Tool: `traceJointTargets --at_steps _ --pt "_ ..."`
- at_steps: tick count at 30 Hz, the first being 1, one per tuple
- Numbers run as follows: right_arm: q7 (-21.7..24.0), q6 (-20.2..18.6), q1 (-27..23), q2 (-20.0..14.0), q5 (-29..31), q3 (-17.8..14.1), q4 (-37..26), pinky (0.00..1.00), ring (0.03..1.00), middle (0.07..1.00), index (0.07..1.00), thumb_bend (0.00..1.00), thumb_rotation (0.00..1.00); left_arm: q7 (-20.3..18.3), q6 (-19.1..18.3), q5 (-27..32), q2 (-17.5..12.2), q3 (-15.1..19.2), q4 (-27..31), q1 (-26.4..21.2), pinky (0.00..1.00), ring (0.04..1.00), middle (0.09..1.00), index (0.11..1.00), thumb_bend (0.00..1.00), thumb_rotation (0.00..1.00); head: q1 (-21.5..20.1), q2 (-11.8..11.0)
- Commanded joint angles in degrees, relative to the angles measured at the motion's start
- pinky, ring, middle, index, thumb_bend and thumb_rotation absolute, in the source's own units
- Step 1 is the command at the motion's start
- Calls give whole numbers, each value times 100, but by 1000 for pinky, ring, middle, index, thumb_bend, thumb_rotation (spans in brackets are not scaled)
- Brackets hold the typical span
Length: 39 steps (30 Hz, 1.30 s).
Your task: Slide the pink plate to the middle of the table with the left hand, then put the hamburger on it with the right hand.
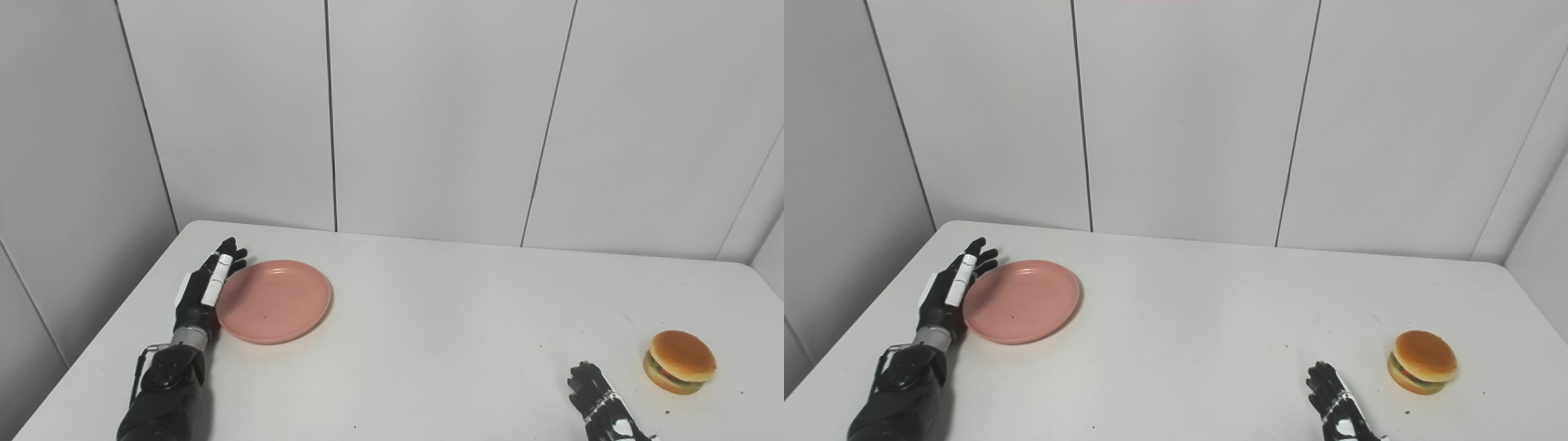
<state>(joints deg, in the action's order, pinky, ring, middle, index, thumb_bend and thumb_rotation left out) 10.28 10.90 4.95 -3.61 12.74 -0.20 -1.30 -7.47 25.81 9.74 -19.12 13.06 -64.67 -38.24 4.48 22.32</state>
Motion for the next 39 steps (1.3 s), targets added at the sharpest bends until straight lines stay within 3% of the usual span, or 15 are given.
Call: traceJointTargets --at_steps 1,19,24,30,39 --pt "-21 -421 209 67 -61 119 212 959 919 900 888 879 892 -96 110 -66 -7 -66 74 -284 789 853 826 841 911 819 -5 10" --pt "-143 -490 232 113 -126 242 91 936 916 893 876 874 886 -246 109 -50 424 -292 341 -222 769 845 827 854 885 822 -222 110" --pt "-197 -536 262 151 -165 320 12 935 917 887 867 869 873 -275 100 12 528 -333 343 -234 750 823 814 859 894 813 -451 180" --pt "-271 -621 288 200 -284 421 -108 918 907 884 862 847 875 -304 75 52 598 -332 358 -220 793 858 837 853 904 825 -724 286" --pt "-421 -702 309 330 -333 583 -212 906 890 875 859 835 853 -178 -140 -23 785 -400 760 -118 787 852 839 840 878 843 -1194 413"
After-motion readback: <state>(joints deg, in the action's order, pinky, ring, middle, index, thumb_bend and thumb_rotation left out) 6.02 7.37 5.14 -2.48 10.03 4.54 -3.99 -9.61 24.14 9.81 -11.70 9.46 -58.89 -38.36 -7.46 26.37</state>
